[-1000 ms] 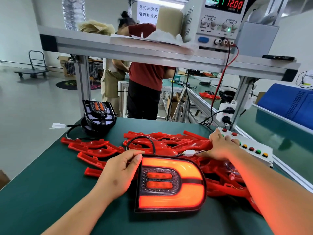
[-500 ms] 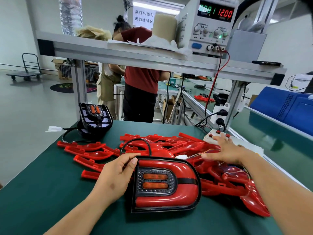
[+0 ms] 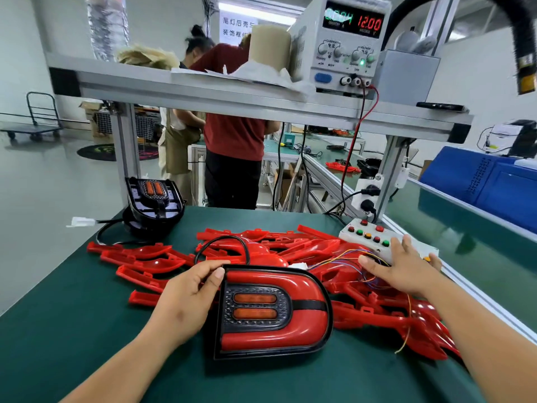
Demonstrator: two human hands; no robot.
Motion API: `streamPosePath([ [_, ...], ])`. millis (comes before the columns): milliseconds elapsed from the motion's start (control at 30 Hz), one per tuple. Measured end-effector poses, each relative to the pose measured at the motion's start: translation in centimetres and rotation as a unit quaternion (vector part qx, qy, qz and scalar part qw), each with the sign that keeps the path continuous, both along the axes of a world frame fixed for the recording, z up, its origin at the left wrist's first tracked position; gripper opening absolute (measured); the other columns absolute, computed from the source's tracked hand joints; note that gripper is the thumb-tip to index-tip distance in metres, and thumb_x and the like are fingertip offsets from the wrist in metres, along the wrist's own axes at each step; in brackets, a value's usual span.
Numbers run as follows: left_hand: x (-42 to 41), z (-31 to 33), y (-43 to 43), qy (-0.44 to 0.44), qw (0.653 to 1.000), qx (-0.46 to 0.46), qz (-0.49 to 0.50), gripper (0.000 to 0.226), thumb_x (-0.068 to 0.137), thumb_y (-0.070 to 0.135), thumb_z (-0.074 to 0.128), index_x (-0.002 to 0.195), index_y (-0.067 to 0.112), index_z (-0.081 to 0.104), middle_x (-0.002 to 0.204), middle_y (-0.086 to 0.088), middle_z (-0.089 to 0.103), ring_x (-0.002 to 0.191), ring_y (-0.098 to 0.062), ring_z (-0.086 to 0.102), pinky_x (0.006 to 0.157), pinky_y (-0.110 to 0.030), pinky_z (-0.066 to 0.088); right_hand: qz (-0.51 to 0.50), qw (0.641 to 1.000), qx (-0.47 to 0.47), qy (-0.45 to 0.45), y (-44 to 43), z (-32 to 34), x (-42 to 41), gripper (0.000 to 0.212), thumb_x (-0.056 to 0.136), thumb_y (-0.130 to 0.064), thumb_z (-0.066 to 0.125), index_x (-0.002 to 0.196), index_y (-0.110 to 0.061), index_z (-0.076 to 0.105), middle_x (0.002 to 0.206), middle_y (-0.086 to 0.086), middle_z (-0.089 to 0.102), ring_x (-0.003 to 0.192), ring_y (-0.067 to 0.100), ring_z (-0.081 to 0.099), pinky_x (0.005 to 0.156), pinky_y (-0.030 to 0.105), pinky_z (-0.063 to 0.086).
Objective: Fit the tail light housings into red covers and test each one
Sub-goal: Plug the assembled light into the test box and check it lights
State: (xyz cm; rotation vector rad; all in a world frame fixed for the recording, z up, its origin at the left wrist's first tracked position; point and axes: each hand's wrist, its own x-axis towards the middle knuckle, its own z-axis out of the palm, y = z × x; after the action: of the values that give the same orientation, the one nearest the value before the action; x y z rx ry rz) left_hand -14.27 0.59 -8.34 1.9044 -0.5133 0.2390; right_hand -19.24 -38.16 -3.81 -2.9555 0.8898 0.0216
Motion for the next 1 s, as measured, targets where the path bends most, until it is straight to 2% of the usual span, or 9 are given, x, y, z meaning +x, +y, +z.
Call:
streamPosePath([
  [100,0.1,0.0,0.1,-0.013,1.0,0.006,0.001,0.024,0.098,0.021,0.055,0.102,0.041,0.066,0.094,0.035,0.067,0.096,0.024,0.054,0.076,0.006,0.035,-0.008,1.0,0.008,-0.011,0.0,0.1,0.2,0.142,0.04,-0.1,0.002,0.154,-0.016,0.005,0.163,0.006,-0.01,0.148,0.026,0.02,0.115,0.056,0.006],
  [433,0.4,-0.3,0.2,-0.028,0.999,0.019,-0.001,0.022,0.098,0.022,0.054,0.107,0.038,0.066,0.102,0.027,0.068,0.099,0.018,0.057,0.078,0.003,0.036,-0.048,0.996,0.053,-0.053,-0.1,0.1,0.0,0.133,0.05,-0.098,0.011,0.156,-0.018,0.004,0.164,0.008,-0.005,0.145,0.035,0.026,0.114,0.057,0.012],
  [733,0.0,0.0,0.3,-0.021,1.0,0.016,-0.005,0.024,0.098,0.026,0.053,0.101,0.048,0.062,0.097,0.039,0.065,0.098,0.02,0.056,0.075,0.004,0.037,-0.048,0.997,0.038,-0.042,-0.1,-0.1,0.0,0.136,0.047,-0.1,0.006,0.156,-0.019,0.002,0.164,0.01,-0.007,0.144,0.037,0.028,0.114,0.057,0.012],
  [833,0.0,0.0,0.2,-0.022,1.0,0.018,-0.006,0.025,0.098,0.026,0.052,0.1,0.049,0.061,0.098,0.046,0.06,0.097,0.022,0.054,0.074,0.005,0.036,-0.037,0.999,0.021,-0.012,0.1,0.3,0.2,0.134,0.046,-0.101,0.002,0.156,-0.024,0.0,0.164,0.01,-0.006,0.144,0.034,0.028,0.116,0.059,0.007],
  [1000,0.1,-0.2,0.1,-0.006,1.0,0.001,-0.009,0.024,0.098,0.026,0.053,0.102,0.047,0.063,0.096,0.044,0.062,0.098,0.026,0.052,0.076,0.006,0.035,-0.014,0.997,-0.056,0.044,0.9,1.5,1.4,0.133,0.038,-0.1,-0.013,0.154,-0.036,-0.001,0.165,0.002,-0.004,0.148,0.026,0.019,0.11,0.063,-0.006],
])
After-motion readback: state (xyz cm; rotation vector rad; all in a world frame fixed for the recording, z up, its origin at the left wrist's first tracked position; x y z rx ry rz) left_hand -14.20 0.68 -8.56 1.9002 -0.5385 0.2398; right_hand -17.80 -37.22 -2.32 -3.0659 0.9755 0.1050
